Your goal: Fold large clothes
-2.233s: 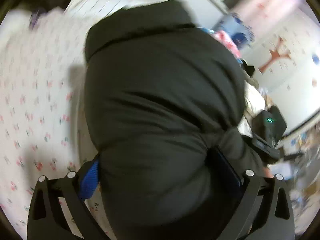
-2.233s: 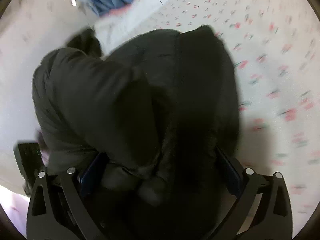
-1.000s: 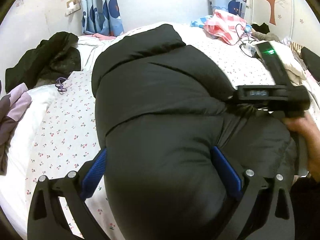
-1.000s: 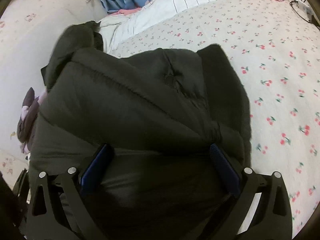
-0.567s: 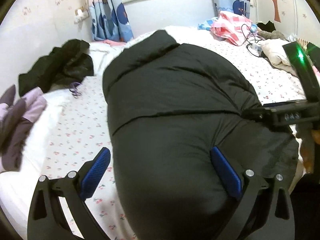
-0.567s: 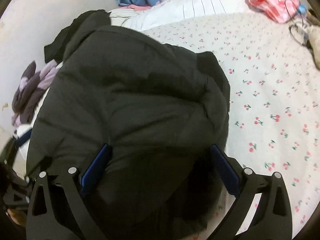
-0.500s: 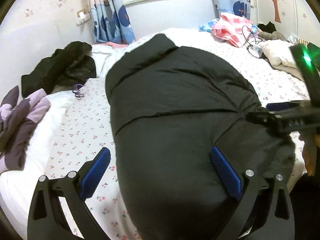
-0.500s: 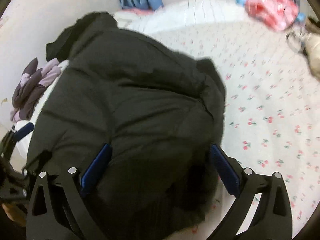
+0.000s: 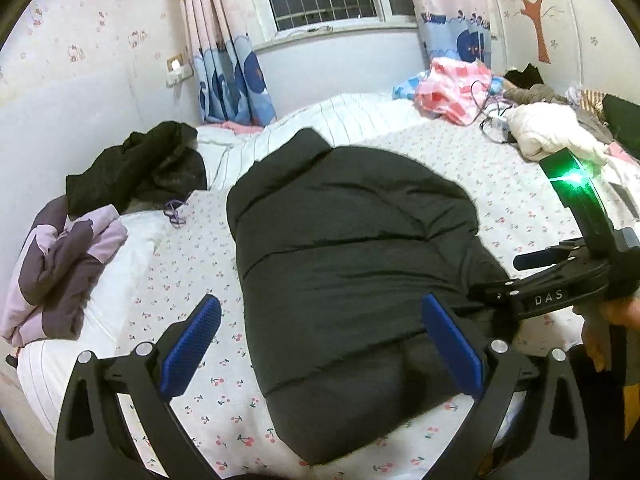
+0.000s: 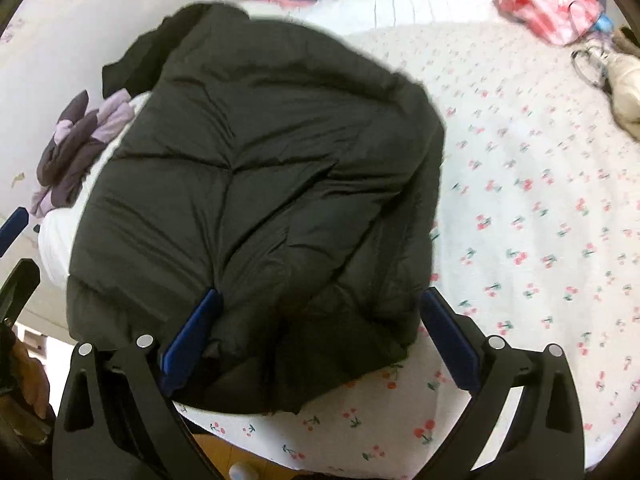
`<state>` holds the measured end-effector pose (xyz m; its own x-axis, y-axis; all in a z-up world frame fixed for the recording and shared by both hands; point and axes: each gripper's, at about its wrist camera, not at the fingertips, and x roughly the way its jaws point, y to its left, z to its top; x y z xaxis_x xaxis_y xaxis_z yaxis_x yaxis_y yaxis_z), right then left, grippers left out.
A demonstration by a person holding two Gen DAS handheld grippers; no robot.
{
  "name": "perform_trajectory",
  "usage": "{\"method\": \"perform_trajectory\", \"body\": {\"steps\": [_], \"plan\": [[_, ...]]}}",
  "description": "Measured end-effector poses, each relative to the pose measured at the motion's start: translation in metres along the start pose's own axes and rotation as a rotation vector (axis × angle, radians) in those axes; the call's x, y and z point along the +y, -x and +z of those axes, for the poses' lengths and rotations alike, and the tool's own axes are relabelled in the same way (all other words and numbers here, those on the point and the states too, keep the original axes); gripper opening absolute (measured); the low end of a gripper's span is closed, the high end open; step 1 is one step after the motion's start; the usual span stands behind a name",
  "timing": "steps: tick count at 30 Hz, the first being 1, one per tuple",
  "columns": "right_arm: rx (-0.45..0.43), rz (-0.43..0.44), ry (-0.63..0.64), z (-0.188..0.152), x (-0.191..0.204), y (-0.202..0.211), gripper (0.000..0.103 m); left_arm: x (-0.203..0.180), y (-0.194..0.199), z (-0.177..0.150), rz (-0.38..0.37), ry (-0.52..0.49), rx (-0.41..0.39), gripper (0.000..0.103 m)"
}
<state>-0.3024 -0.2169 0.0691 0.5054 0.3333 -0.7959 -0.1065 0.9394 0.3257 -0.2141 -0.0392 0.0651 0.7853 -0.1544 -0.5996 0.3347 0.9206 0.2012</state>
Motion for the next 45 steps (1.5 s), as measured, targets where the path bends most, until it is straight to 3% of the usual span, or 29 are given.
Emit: {"method": "perform_trajectory", "body": {"steps": [5,6,9,11,17,22,27,30,33,45], "plan": [[-0.157,-0.014,0.060,-0.012,0.020,0.031,0.096,-0.006,0.015,0.001,-0.010,0.010,-0.024,0.096],[-0.141,-0.020,0.079,-0.016,0.024,0.030,0.096,-0.007,0.016,0.001,-0.006,0.009,-0.027,0.096],[0.018,-0.020,0.091,-0.013,0.029,-0.006,0.096,-0.007,0.022,0.000,-0.004,0.026,-0.030,0.096],[0.029,-0.011,0.058,-0.017,0.026,-0.007,0.096,-0.006,0.027,-0.001,-0.003,0.038,-0.026,0.096],[-0.144,-0.112,0.088,-0.037,0.044,0.054,0.096,-0.005,0.033,-0.009,-0.013,0.063,0.012,0.096],[-0.215,-0.233,0.129,-0.060,0.076,0.087,0.096,-0.003,0.036,-0.018,-0.031,0.118,0.060,0.096],[-0.162,-0.241,0.109,-0.061,0.099,0.084,0.096,0.005,0.031,-0.029,-0.010,0.182,0.126,0.096],[-0.090,-0.185,0.063,-0.055,0.098,0.075,0.096,0.019,0.025,-0.036,-0.019,0.262,0.188,0.096],[-0.079,-0.283,0.081,-0.057,0.102,0.072,0.096,0.025,0.019,-0.038,-0.008,0.283,0.251,0.096],[-0.085,-0.290,0.059,-0.060,0.106,0.079,0.096,0.015,0.029,-0.037,-0.037,0.256,0.239,0.096]]}}
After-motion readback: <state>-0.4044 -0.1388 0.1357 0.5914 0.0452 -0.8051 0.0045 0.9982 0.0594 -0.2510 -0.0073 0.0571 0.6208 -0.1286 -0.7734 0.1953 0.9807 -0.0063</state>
